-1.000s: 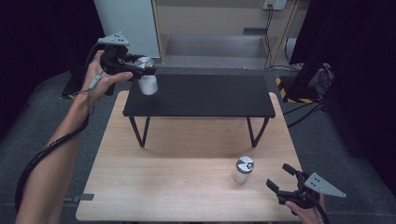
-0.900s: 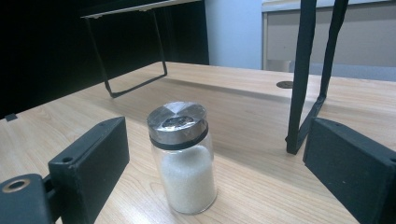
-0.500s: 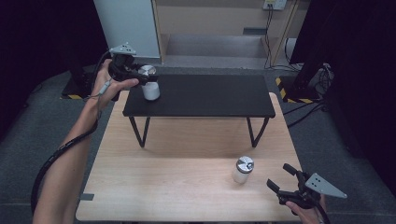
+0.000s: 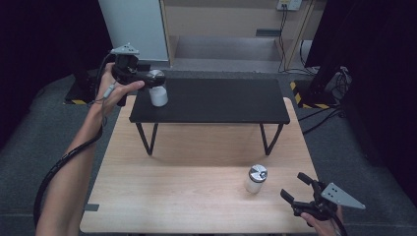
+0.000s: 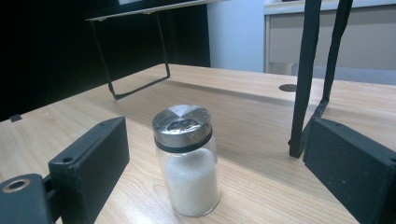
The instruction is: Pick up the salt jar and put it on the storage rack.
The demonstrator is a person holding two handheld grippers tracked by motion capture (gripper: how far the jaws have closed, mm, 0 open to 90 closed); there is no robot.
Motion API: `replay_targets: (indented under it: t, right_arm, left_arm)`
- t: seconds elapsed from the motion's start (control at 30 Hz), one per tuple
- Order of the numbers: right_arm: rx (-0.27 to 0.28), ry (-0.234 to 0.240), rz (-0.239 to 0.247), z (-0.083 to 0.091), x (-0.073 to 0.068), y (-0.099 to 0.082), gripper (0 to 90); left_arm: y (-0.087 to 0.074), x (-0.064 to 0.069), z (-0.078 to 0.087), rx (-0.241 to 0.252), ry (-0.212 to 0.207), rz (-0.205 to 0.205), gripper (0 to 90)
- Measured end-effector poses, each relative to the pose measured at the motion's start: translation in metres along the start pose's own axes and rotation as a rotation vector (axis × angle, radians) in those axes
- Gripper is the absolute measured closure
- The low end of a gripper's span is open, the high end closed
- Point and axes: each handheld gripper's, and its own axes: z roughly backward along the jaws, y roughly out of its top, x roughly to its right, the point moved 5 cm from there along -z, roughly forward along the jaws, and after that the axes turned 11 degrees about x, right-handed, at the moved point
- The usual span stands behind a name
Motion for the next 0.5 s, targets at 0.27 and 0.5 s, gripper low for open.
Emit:
replay_targets:
  t: [0.27, 0.5]
  right_arm:
    - [-0.002, 0.008, 0.000, -0.001, 0.000, 0.000, 6.9]
    - [0.006, 0.012, -0.001, -0.001, -0.001, 0.000, 6.9]
  left_arm:
    - [-0.001, 0.013, 0.024, 0.047, -0.016, 0.003, 10.1]
    - [-0.004, 0.035, 0.052, 0.090, -0.023, -0.011, 7.8]
